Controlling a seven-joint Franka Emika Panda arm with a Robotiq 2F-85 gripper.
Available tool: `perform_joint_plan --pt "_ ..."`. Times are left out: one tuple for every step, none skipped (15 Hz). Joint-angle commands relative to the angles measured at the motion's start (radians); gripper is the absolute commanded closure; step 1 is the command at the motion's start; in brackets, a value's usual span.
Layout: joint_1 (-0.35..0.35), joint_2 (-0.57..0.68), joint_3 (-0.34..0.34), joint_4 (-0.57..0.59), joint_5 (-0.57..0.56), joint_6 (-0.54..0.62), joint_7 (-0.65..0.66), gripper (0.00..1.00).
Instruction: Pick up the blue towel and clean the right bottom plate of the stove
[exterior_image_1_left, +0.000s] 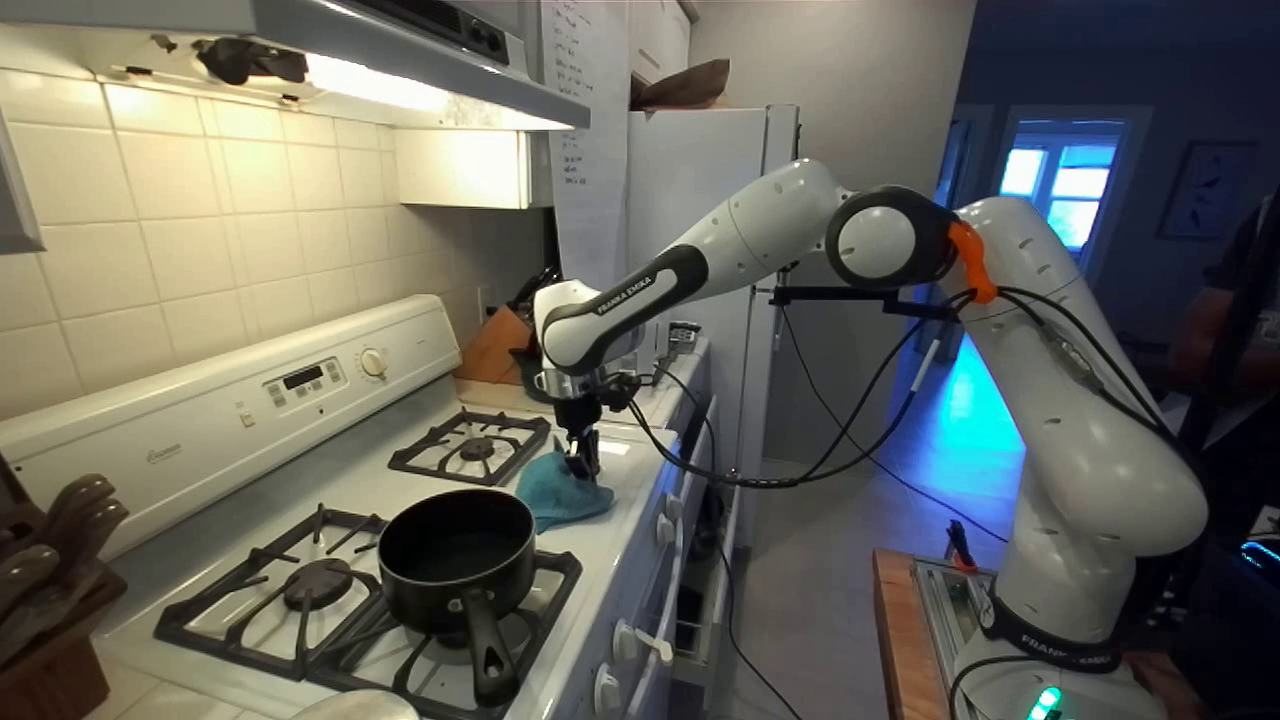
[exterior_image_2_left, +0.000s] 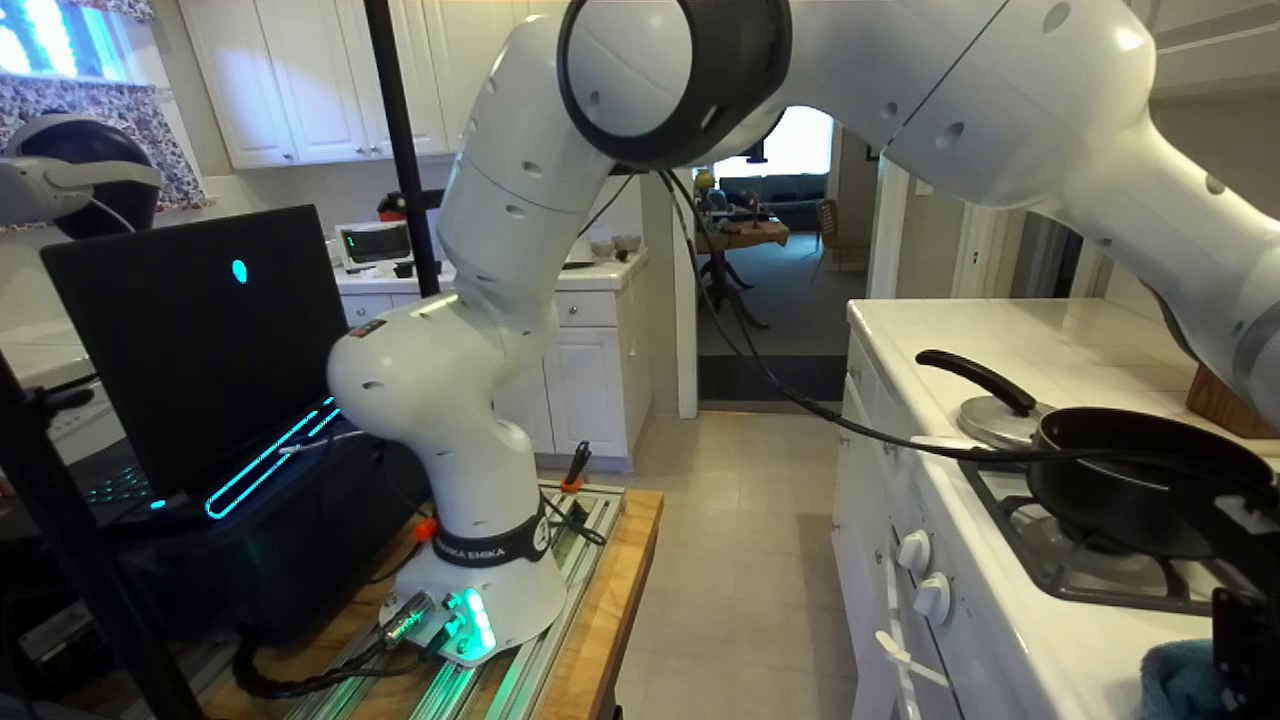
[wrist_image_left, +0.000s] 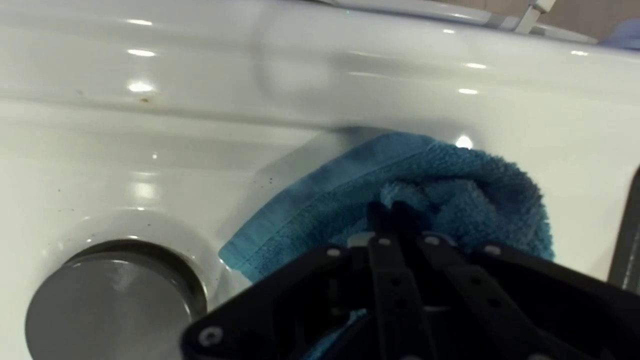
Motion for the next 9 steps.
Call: perform_joint_plan --pt "-0.003 -0.067 0.034 -0.105 0.038 0.068 -0.088 0.99" --pt "-0.002 -0.075 0.042 -0.121 0.041 0.080 -0.103 0.99" --pt "0.001 -0.082 0.049 -0.138 0.042 0.095 -0.116 0.99" --pt "0.003 -0.089 0.055 -0.155 0.042 0.109 -0.125 0.99" --pt "0.004 -0.094 0.060 -0.166 0.044 0.119 -0.133 0.99" --pt "0.005 -0.099 0.063 -0.178 0.045 0.133 -0.137 0.99" --pt "0.006 -0.105 0.064 -0.189 0.046 0.148 -0.138 0.99" --pt "0.008 -0.111 0.064 -0.197 0.047 0.163 -0.131 0.99" --pt "0.007 -0.116 0.064 -0.205 0.050 0.175 -0.126 0.99"
